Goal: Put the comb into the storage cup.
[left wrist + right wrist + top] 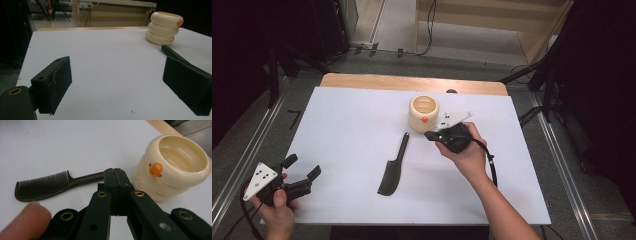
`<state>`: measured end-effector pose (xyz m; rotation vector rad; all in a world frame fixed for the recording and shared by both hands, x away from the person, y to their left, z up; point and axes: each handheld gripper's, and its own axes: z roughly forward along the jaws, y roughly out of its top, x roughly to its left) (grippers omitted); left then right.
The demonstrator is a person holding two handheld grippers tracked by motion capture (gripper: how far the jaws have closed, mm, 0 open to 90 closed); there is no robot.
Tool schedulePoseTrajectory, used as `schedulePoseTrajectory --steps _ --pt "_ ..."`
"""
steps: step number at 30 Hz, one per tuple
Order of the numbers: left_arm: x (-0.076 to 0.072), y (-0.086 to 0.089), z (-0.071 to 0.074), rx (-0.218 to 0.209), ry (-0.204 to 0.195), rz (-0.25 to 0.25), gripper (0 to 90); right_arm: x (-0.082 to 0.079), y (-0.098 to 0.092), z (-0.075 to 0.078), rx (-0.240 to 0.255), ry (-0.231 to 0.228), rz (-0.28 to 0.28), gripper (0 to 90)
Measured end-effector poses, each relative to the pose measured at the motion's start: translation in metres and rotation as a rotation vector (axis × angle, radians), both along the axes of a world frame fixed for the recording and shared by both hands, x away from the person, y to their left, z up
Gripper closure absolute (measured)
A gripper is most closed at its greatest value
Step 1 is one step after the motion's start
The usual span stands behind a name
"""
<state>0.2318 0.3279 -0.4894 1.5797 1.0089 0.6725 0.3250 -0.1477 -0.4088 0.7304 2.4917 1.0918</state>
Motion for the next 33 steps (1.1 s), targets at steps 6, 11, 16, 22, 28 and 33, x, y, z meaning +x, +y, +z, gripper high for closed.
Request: schedulePoseTrajectory --steps 6,11,16,22,28,33 --pt "0.0 0.001 0.0 0.0 0.0 0.001 8.6 0.017 0.017 -0.008 -0.054 0.043 0.017 88.2" --pt "0.0 0.0 0.0 0.002 -0.002 -0.002 8.6 0.027 0.031 -0.011 -0.094 0.068 0.039 88.2" --pt "0.0 0.0 0.0 0.003 -0.002 -0.004 8.6 0.037 0.044 -0.014 -0.141 0.09 0.065 88.2" --pt "0.0 -0.001 0.0 0.007 -0.003 -0.005 8.6 0.049 0.059 -0.016 -0.213 0.122 0.08 88.3" --pt "0.0 -0.001 0.0 0.016 -0.003 -0.01 8.6 0.059 0.07 -0.022 -0.257 0.143 0.081 88.3" --pt "-0.001 -0.001 0.0 0.016 -0.005 -0.009 8.6 0.065 0.079 -0.029 -0.286 0.133 0.079 88.3"
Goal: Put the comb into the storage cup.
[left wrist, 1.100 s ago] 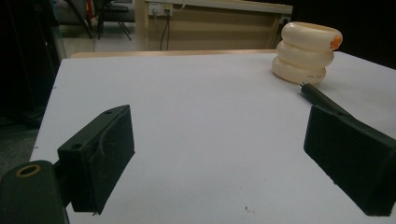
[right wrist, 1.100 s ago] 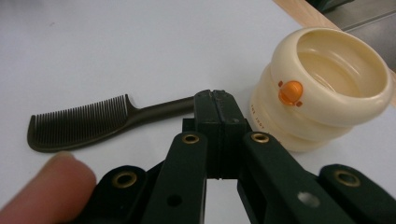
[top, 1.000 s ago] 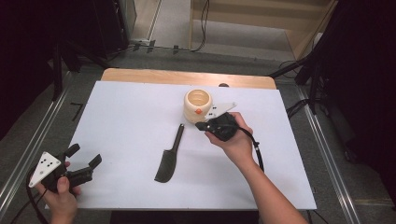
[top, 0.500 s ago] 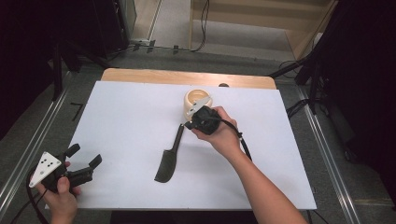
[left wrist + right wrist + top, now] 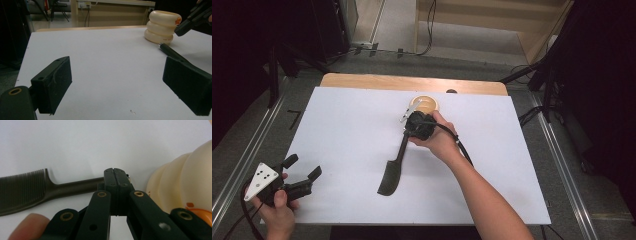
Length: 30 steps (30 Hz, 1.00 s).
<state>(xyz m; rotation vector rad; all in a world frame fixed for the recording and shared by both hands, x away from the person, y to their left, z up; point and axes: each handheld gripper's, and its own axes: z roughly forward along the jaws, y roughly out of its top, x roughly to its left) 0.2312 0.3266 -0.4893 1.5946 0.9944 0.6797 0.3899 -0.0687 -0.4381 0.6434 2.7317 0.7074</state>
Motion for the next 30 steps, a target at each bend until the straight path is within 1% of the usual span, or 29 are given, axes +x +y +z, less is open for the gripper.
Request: schedulePoseTrajectory --steps 1,2,3,4,5,7,8,9,14,16,17,20,22,23,26,27,28,29,30 --pt "0.0 0.0 0.0 0.0 0.0 0.0 8.7 0.0 0.0 0.0 0.0 0.0 0.0 88.3" --pt "0.0 0.0 0.0 0.0 0.0 0.0 8.7 0.0 0.001 0.0 -0.009 0.011 -0.014 88.3" --pt "0.0 0.0 0.0 0.001 0.0 -0.002 8.6 0.003 0.004 -0.002 -0.008 0.002 -0.003 88.3" --pt "0.0 0.0 0.0 0.001 0.0 -0.002 8.6 0.003 0.006 -0.003 -0.001 0.014 -0.012 88.3" --pt "0.0 0.0 0.0 0.001 0.0 -0.002 8.6 0.003 0.006 -0.003 -0.001 0.014 -0.012 88.3" --pt "0.0 0.0 0.0 0.003 0.0 -0.004 8.6 0.005 0.009 -0.003 -0.004 0.017 -0.009 88.3" --pt "0.0 -0.001 0.0 0.006 0.001 -0.003 8.7 0.007 0.012 -0.004 -0.001 0.026 0.003 88.3" --pt "0.0 -0.001 0.0 0.007 0.001 -0.003 8.6 0.006 0.014 -0.005 0.0 0.034 -0.013 88.3" --pt "0.0 -0.001 0.0 0.008 -0.001 -0.004 8.7 0.01 0.022 -0.01 -0.02 0.042 -0.015 88.3" --pt "0.0 -0.001 0.0 0.008 -0.001 -0.004 8.6 0.01 0.024 -0.012 -0.02 0.047 -0.013 88.3" --pt "0.0 -0.001 0.0 0.009 -0.001 -0.003 8.6 0.01 0.029 -0.014 -0.042 0.041 -0.002 88.3" --pt "0.0 -0.002 0.0 0.012 -0.002 -0.001 8.7 0.009 0.036 -0.018 -0.071 0.045 -0.002 88.3" --pt "0.0 -0.002 0.0 0.012 -0.003 -0.001 8.7 0.009 0.038 -0.019 -0.072 0.052 0.004 88.3" --pt "0.0 -0.002 0.0 0.012 -0.003 -0.001 8.6 0.009 0.042 -0.021 -0.089 0.049 0.013 88.3" --pt "0.0 -0.002 0.0 0.014 -0.003 -0.001 8.7 0.008 0.045 -0.022 -0.098 0.053 0.012 88.3" --pt "0.0 -0.002 0.0 0.018 -0.003 -0.002 8.7 0.009 0.046 -0.024 -0.113 0.052 0.008 88.3" --pt "0.0 -0.002 0.0 0.021 -0.002 -0.003 8.7 0.009 0.046 -0.025 -0.12 0.06 -0.009 88.3" --pt "0.0 -0.002 0.0 0.021 -0.003 -0.003 8.7 0.011 0.045 -0.026 -0.117 0.054 0.004 88.3" --pt "0.0 -0.002 0.0 0.021 -0.002 -0.004 8.7 0.012 0.044 -0.027 -0.119 0.064 -0.008 88.3"
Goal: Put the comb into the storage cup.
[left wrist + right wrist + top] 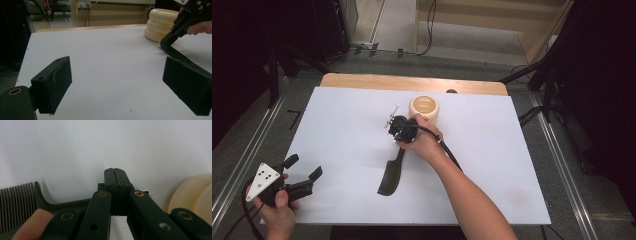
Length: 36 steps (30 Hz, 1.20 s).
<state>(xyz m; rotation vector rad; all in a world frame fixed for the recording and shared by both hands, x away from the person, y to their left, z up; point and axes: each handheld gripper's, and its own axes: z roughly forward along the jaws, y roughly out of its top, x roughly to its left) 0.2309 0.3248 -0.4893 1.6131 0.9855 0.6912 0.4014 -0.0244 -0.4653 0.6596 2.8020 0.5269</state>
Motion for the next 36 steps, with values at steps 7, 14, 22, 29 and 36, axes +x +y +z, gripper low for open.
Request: schedulePoseTrajectory --steps 7,14,22,29,36 --pt "0.0 0.0 0.0 -0.006 -0.001 0.001 8.7 0.004 -0.007 -0.005 -0.021 0.027 -0.009 88.3" --pt "0.0 0.0 0.0 -0.006 0.0 0.001 8.7 0.0 -0.013 -0.003 -0.011 0.048 0.014 88.3" --pt "0.0 0.001 0.0 -0.012 0.001 0.003 8.7 -0.012 -0.024 -0.002 -0.018 0.067 0.033 88.3" --pt "0.0 0.0 0.0 -0.005 0.002 -0.003 8.7 -0.02 -0.039 -0.002 0.005 0.108 0.039 88.2" --pt "0.001 0.0 0.0 0.0 0.005 -0.004 8.7 -0.031 -0.044 -0.006 0.001 0.122 0.08 88.2"
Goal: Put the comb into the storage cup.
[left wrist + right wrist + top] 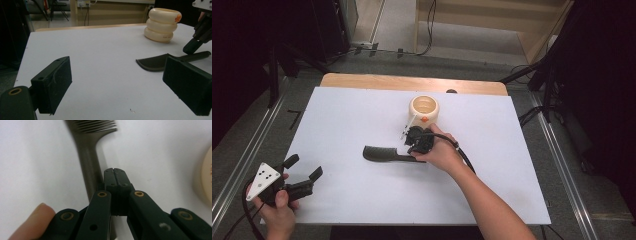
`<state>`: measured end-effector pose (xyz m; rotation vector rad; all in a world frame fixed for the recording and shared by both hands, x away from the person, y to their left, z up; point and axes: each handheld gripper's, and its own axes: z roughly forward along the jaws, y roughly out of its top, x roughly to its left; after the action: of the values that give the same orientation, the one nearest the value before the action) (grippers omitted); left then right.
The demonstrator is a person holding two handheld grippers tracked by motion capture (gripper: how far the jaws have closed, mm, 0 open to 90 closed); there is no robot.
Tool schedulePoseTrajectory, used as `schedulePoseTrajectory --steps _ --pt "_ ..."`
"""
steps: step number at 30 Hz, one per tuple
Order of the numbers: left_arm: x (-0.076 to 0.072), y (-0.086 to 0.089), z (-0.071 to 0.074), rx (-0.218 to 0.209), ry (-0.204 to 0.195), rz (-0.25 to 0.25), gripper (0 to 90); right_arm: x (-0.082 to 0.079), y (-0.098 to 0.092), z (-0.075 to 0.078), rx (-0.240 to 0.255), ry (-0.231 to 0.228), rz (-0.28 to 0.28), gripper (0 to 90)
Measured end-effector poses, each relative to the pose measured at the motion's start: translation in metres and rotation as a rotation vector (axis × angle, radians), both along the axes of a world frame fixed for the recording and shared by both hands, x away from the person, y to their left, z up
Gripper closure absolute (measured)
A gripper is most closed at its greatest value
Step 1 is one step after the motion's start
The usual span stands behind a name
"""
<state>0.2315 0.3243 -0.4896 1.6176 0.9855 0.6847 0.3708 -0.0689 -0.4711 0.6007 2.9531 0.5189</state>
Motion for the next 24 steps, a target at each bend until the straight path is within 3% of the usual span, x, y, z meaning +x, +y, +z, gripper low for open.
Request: schedulePoseTrajectory --steps 6,9,12,17,21,24 --pt "0.0 0.0 0.0 0.001 0.001 -0.001 8.7 -0.008 -0.003 0.006 0.023 0.001 0.007 88.0" --pt "0.0 0.0 0.0 0.001 0.002 -0.003 8.7 -0.009 -0.005 0.016 0.066 -0.01 0.028 73.9" --pt "0.0 -0.001 0.0 0.003 0.001 -0.006 8.7 -0.013 -0.004 0.023 0.079 -0.013 0.047 67.2" --pt "0.0 -0.001 0.0 0.002 0.002 -0.006 8.7 -0.017 0.003 0.018 0.011 0.0 0.091 59.6" --pt "0.0 -0.001 0.0 0.003 0.002 -0.006 8.7 -0.017 0.009 0.009 -0.034 0.002 0.124 59.5" --pt "0.0 -0.001 0.0 0.002 0.002 -0.004 8.7 -0.017 0.013 0.002 -0.075 0.015 0.115 60.7"
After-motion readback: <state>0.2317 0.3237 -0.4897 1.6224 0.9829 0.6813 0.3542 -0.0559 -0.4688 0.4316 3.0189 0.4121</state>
